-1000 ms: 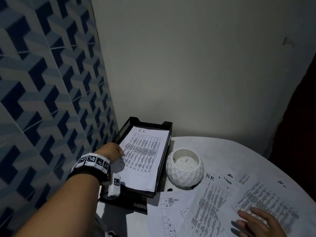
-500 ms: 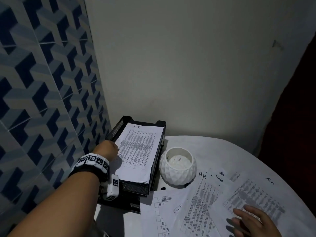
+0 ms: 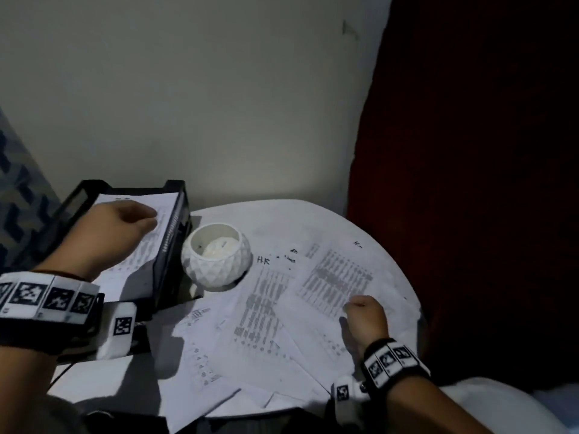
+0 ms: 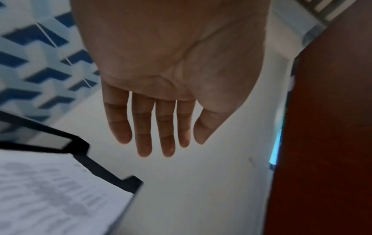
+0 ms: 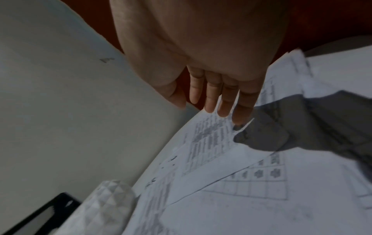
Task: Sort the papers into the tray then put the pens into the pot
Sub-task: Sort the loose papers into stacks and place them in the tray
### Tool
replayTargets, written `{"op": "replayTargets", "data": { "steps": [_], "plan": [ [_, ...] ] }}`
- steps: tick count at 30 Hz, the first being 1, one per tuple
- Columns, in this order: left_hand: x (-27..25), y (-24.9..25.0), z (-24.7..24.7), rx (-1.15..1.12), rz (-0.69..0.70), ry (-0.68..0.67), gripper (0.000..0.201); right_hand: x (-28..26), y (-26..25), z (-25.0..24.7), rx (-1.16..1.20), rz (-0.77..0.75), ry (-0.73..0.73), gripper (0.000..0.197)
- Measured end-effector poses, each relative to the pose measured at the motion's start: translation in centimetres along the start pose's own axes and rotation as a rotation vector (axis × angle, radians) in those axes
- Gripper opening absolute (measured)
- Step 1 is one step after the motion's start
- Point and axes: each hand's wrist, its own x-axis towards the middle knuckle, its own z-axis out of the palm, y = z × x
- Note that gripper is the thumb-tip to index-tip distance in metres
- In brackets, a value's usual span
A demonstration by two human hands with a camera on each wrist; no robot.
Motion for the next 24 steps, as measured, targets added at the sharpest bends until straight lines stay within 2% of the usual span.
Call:
{"op": "replayTargets", "data": {
  "steps": [4,7,12,17,19,24],
  "plan": [
    [-3.5,2.9,3.8,-0.073,0.044,-0.107,0.005,2.2,3.6,-0.3,-0.229,0.113,0.008,0.051],
    [-5.6,3.6,6.5,-0.048,0.058,-0.205,0.005,2.8,4.8,-0.5,-0.388,0.2,0.077,0.079],
    [-6.9,3.1,9.5,0.038,0.052,-0.314,0.006,3.5,6.2,0.7,-0.485,0.201,0.119,0.12],
    [-6.2,1.6,10.3,0.05,-0.007,-0.364,0.005,4.9,7.0,1.9,-0.488,0.153,0.123,0.131],
    [-5.8,1.2,10.4,0.066,-0.015,-0.37,0.005,5.0,6.8,1.9,-0.408,0.157,0.147,0.121],
    [-4.9,0.8,10.9,0.079,-0.036,-0.397,0.006,5.3,5.7,1.2,-0.24,0.119,0.174,0.037]
  ]
}}
